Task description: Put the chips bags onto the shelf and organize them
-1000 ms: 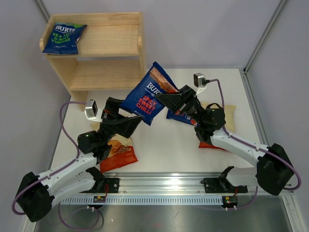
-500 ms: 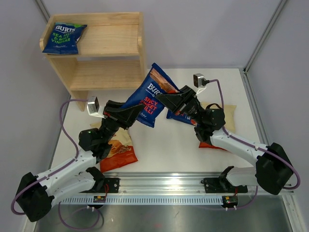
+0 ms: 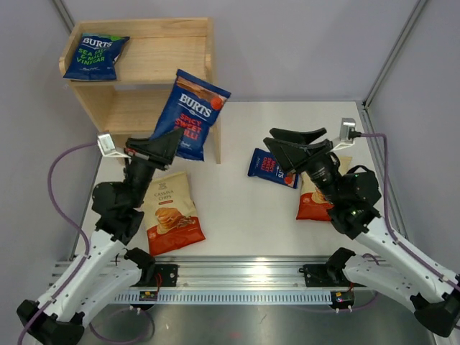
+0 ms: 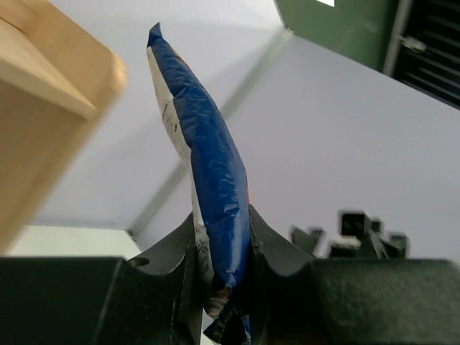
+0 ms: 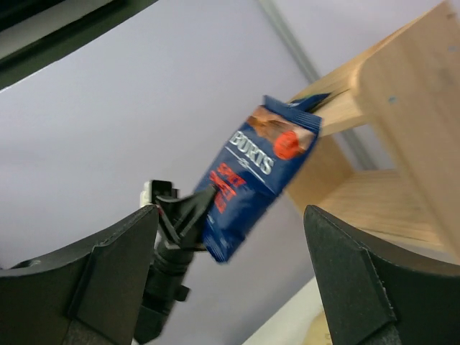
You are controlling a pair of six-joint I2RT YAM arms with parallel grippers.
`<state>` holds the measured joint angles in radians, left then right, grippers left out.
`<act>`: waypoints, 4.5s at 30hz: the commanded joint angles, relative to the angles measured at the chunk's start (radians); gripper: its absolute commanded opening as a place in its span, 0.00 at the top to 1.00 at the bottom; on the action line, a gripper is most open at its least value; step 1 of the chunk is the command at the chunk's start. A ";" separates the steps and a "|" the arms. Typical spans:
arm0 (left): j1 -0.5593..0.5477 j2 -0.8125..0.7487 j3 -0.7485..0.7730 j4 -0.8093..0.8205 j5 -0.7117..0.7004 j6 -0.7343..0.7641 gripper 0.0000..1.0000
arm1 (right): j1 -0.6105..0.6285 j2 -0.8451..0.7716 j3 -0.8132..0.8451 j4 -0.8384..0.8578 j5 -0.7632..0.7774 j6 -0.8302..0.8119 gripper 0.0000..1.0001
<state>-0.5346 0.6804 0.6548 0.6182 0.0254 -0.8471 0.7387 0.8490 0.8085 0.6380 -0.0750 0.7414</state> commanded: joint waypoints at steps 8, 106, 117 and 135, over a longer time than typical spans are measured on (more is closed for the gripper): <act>0.389 0.191 0.543 -0.649 0.065 -0.137 0.92 | 0.005 -0.154 0.049 -0.440 0.284 -0.162 0.10; 0.614 0.491 1.159 -1.284 0.115 0.312 0.01 | -0.337 0.277 0.279 -0.981 -0.049 -0.246 0.13; 0.616 0.093 0.628 -1.336 0.289 0.448 0.01 | -0.470 0.462 0.167 -0.940 0.107 -0.232 0.01; 0.611 0.087 0.209 -1.328 0.254 0.511 0.01 | -0.507 0.685 0.066 -0.857 0.099 -0.227 0.01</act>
<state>0.0780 0.7837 0.8494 -0.7662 0.2764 -0.3542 0.2516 1.5272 0.8795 -0.2588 0.0063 0.5232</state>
